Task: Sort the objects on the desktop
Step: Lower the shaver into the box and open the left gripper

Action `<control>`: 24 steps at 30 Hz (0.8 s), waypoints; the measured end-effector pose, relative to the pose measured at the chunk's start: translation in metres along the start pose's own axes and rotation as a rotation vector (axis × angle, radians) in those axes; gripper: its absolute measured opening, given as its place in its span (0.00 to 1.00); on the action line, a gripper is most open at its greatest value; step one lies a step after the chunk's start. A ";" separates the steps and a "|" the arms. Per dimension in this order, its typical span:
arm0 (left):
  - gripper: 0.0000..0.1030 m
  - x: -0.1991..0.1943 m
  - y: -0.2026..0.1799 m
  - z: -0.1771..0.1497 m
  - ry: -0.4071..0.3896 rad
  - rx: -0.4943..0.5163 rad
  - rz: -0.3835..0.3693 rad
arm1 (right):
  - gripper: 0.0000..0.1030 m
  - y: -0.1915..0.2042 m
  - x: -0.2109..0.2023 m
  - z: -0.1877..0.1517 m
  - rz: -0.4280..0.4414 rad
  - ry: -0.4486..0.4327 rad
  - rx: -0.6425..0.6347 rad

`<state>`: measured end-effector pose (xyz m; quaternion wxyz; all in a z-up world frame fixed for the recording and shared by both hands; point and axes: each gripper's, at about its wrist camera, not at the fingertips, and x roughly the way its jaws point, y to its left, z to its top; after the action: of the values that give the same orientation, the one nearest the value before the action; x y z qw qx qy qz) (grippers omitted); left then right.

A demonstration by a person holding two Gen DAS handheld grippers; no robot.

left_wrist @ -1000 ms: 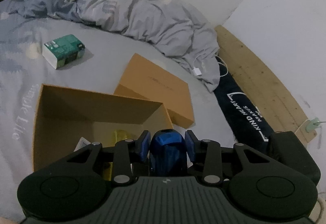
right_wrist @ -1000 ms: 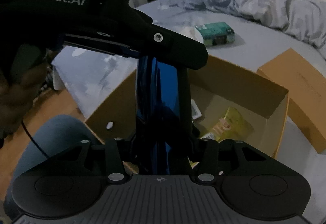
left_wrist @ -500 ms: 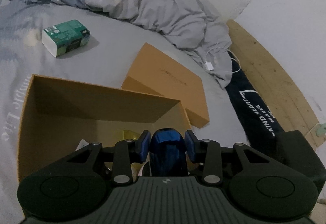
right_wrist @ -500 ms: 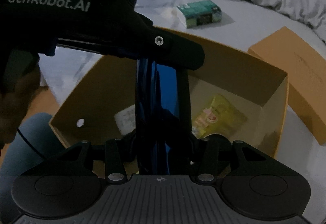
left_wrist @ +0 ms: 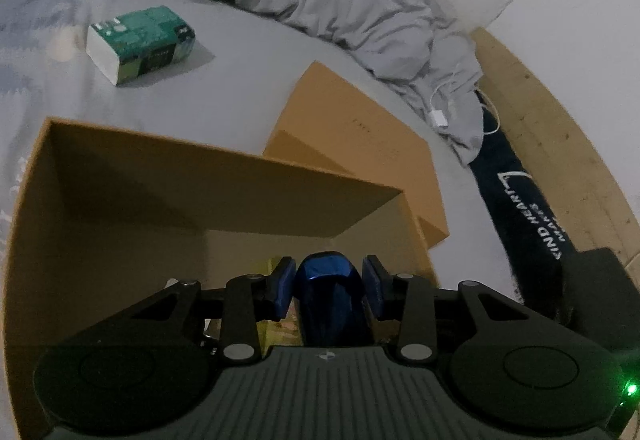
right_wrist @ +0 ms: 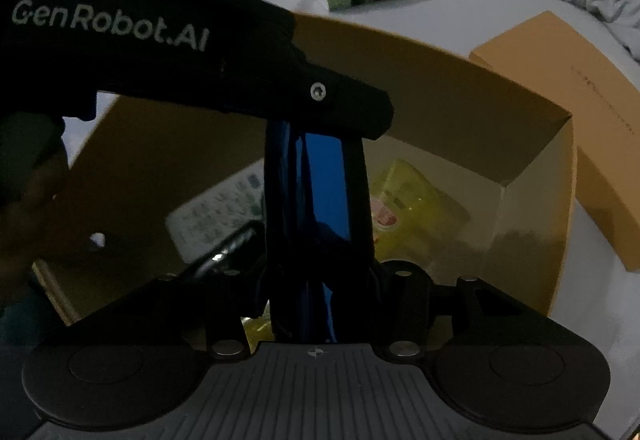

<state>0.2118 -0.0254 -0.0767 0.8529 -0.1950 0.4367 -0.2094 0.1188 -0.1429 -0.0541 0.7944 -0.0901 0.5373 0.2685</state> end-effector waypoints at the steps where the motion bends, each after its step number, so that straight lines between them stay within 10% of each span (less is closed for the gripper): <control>1: 0.36 0.002 0.001 0.000 0.004 0.005 0.011 | 0.49 -0.020 0.012 -0.003 -0.001 0.004 0.003; 12: 0.36 0.009 0.018 -0.007 0.022 -0.020 0.068 | 0.67 -0.023 0.009 -0.001 -0.067 -0.015 0.003; 24: 0.65 -0.011 0.019 -0.008 -0.029 -0.027 0.080 | 0.86 -0.032 -0.016 -0.006 -0.134 -0.100 0.034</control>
<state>0.2034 -0.0051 -0.0836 0.8642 -0.1918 0.4343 -0.1665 0.1263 -0.1782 -0.0464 0.8379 -0.0987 0.4941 0.2097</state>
